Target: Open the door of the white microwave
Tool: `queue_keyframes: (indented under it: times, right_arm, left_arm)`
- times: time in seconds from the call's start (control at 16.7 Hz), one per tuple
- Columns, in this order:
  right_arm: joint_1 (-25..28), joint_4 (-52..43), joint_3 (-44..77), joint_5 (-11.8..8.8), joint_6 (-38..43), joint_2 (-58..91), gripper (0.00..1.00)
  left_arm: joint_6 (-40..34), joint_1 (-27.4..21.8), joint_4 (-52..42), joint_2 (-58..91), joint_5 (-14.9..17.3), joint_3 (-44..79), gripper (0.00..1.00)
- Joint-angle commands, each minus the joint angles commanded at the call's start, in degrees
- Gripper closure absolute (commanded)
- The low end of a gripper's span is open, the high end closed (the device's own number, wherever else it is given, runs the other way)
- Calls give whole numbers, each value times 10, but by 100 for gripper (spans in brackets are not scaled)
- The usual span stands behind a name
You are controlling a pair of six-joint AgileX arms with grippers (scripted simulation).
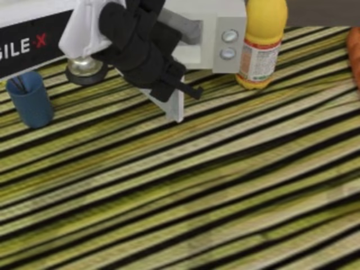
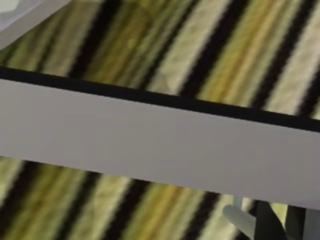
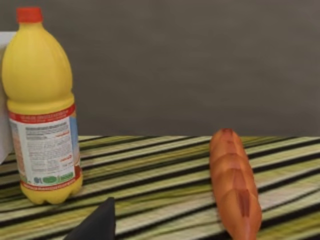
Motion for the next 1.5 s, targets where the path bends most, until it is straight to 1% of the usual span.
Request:
queue_keyframes:
  times: [0.72,0.84,0.96,1.26,1.5]
  right_arm:
    - [0,0,0,0,0,0,0]
    - [0,0,0,0,0,0,0]
    - [0,0,0,0,0,0,0]
    - [0,0,0,0,0,0,0]
    - [0,0,0,0,0,0,0]
  left_arm:
    - [0,0,0,0,0,0,100]
    - [0,-2,0,1,4,-4,100]
    - [19,5,1,-7,14,-10,100]
    - [88,31,-2,-31,50,-40,100]
    - [95,34,-3,-34,54,-43,100]
